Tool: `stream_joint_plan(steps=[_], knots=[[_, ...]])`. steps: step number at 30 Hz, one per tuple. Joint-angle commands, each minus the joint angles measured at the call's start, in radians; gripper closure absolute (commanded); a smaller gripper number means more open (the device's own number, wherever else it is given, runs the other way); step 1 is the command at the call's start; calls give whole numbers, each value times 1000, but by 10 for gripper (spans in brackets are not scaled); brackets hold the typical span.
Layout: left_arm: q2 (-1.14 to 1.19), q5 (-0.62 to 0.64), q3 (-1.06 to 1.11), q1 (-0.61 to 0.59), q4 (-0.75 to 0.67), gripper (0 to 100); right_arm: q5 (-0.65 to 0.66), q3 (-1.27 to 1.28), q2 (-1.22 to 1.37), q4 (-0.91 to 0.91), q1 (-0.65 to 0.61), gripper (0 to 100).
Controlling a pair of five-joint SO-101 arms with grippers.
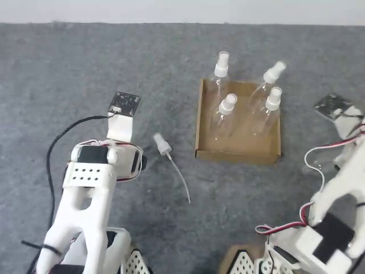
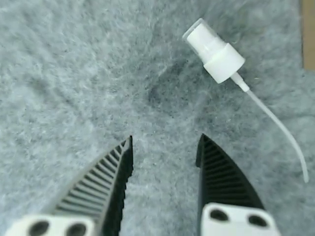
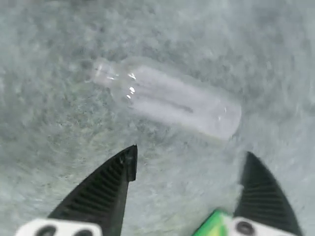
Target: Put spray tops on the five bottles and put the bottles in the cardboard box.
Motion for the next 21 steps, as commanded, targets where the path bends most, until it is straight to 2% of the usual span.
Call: stream_joint_plan(steps=[1,9,21], knots=[[-40,14,2,-3,-40,805,92,-49,-2,2,-54,678],[-40,14,2,-5,-40,805,206,-35,119,-24,-61,679],[-41,14,2,-5,-38,805,233,-31,286,-148,22,684]])
